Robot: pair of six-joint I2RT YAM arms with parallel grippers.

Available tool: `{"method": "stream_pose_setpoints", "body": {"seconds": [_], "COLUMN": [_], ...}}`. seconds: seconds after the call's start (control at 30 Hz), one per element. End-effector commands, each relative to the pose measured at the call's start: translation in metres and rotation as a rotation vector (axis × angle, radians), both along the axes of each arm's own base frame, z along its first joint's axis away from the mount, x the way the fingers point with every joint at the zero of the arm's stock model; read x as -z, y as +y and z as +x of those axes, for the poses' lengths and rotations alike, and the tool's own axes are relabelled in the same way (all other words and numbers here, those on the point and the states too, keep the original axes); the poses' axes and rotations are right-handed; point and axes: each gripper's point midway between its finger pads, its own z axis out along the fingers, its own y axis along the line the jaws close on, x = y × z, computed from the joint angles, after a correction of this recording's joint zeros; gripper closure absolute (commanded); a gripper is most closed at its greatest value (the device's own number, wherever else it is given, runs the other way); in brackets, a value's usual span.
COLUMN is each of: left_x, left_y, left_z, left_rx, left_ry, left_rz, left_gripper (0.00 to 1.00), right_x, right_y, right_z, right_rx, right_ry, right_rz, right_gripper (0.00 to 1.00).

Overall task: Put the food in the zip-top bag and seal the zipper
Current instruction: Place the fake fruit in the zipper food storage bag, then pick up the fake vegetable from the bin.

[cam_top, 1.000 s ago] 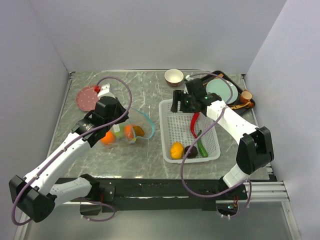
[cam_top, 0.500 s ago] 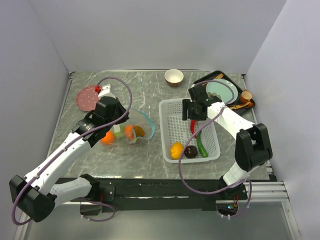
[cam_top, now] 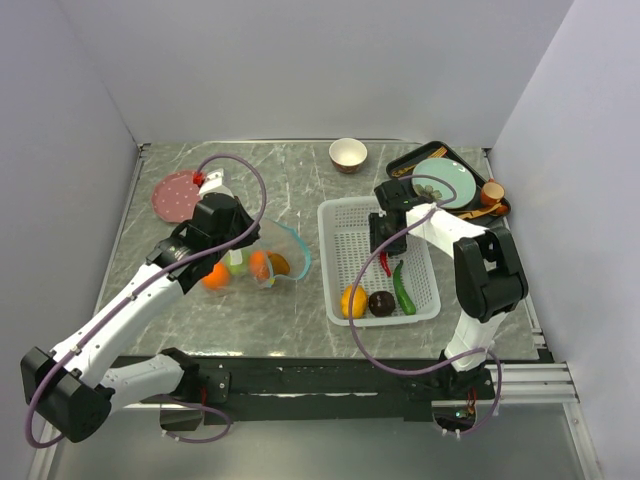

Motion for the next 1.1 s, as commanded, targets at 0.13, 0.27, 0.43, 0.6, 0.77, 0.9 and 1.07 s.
{"method": "stream_pose_setpoints", "body": {"seconds": [0.13, 0.27, 0.43, 0.6, 0.77, 0.9, 1.07], "left_x": [-0.005, -0.004, -0.004, -0.004, -0.005, -0.003, -0.004], "left_y": [-0.004, -0.004, -0.002, -0.003, -0.003, -0.003, -0.003], "left_z": [0.005, 0.004, 0.004, 0.004, 0.004, 0.004, 0.004], "left_rx": [0.005, 0.005, 0.0, 0.003, 0.004, 0.004, 0.003], "left_ry": [-0.025, -0.021, -0.023, -0.021, -0.022, -0.018, -0.021], "left_rz": [-0.02, -0.02, -0.017, -0.021, -0.022, -0.02, -0.021], "left_gripper": [0.92, 0.92, 0.92, 0.92, 0.92, 0.92, 0.92], "right_x": [-0.001, 0.003, 0.005, 0.006, 0.003, -0.005, -0.024], "right_y": [0.004, 0.005, 0.007, 0.006, 0.008, 0.011, 0.018], "right_z": [0.005, 0.002, 0.001, -0.001, -0.003, -0.006, -0.012], "right_rx": [-0.026, -0.036, -0.049, -0.054, -0.065, -0.092, -0.139], "right_ry": [-0.007, 0.013, 0.026, 0.034, 0.031, 0.019, -0.022], "right_rz": [0.038, 0.043, 0.051, 0.045, 0.056, 0.072, 0.111], "right_gripper": [0.56, 0.59, 0.62, 0.68, 0.8, 0.83, 0.83]}}
